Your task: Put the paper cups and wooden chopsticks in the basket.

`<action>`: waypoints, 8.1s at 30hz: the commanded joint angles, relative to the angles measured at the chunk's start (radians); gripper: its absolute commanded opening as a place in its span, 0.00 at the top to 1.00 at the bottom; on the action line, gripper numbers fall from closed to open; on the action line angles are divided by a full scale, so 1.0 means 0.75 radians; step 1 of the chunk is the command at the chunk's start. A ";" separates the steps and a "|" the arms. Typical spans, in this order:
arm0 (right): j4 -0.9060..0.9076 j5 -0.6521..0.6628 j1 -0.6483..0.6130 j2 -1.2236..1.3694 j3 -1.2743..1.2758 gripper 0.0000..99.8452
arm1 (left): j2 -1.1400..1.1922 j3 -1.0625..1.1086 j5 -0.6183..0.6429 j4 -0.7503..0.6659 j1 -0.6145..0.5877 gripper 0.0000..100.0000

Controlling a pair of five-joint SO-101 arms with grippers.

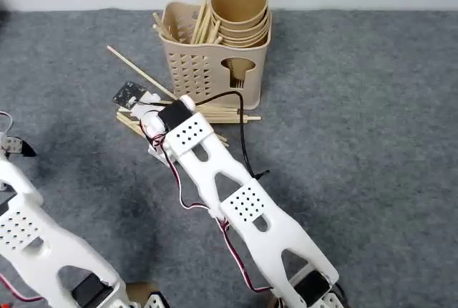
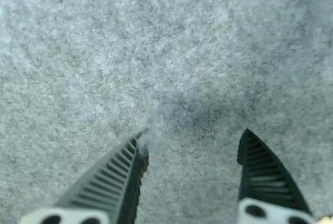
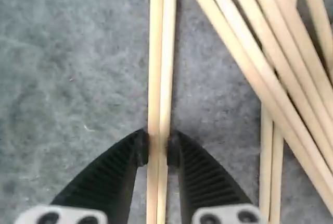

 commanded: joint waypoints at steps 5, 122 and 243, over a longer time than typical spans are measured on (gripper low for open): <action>0.058 0.014 -0.079 -0.017 -0.047 0.99 | -0.088 -0.005 0.016 0.029 0.004 0.74; -0.725 -0.479 0.187 -1.001 -0.053 0.99 | -0.080 -0.005 0.016 0.029 0.006 0.74; -1.081 -0.499 0.420 -0.613 -0.061 0.99 | -0.078 -0.005 0.016 0.029 0.014 0.74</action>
